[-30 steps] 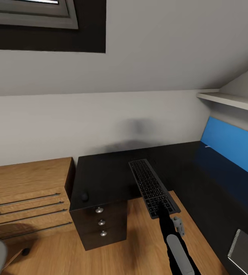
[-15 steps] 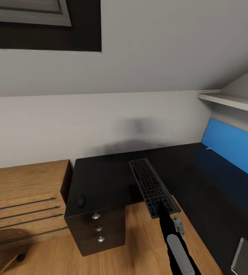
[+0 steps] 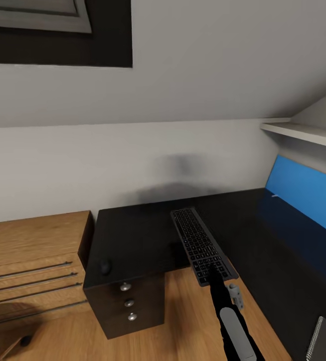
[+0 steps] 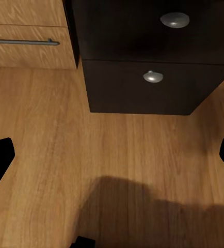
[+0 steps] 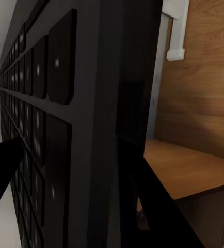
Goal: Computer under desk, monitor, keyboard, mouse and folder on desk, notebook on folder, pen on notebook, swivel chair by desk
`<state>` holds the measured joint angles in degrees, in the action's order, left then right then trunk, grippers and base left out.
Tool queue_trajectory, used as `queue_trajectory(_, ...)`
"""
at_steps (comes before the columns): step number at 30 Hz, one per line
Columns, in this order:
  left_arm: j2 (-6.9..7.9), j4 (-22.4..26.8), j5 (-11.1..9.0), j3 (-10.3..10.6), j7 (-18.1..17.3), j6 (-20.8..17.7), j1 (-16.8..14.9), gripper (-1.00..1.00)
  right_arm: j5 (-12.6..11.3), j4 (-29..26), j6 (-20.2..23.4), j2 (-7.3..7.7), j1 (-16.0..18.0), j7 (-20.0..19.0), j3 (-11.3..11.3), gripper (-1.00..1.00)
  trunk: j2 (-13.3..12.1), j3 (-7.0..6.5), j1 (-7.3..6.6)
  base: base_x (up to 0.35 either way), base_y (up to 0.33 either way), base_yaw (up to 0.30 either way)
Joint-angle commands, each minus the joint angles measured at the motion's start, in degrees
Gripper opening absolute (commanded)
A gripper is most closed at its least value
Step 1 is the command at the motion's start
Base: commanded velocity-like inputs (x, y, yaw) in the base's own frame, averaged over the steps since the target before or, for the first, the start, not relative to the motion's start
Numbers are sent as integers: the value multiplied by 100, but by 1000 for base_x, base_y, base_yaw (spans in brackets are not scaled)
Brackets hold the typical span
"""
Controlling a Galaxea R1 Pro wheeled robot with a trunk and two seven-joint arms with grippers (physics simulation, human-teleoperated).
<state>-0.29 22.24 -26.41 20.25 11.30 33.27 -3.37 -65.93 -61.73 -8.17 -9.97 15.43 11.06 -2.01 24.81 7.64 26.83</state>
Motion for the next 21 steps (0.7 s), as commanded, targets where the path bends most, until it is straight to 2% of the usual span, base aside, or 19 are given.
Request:
queue_trajectory(1,6,-1,-22,49,48,22,-6,100,-69,-6,-26,-3,4,-9,-1,-100,10,11,5,238,0,0)
queue_trajectory(6,3,-1,-22,49,48,22,-6,100,-69,-6,-26,-3,4,-8,-1,-100,10,11,5,201,0,0)
queue_trajectory(13,-12,9,-11,56,-41,22,-6,100,-64,-6,-26,-3,4,-8,-15,-100,10,11,5,36,0,0)
queue_trajectory(16,-144,14,-18,57,-173,11,-6,100,-62,-6,-26,-3,4,-8,-21,-100,10,11,5,6,0,0)
queue_trajectory(21,-279,16,-21,49,-228,-16,-6,100,-61,-6,-23,-2,4,2,-39,-100,10,11,5,2,0,0)
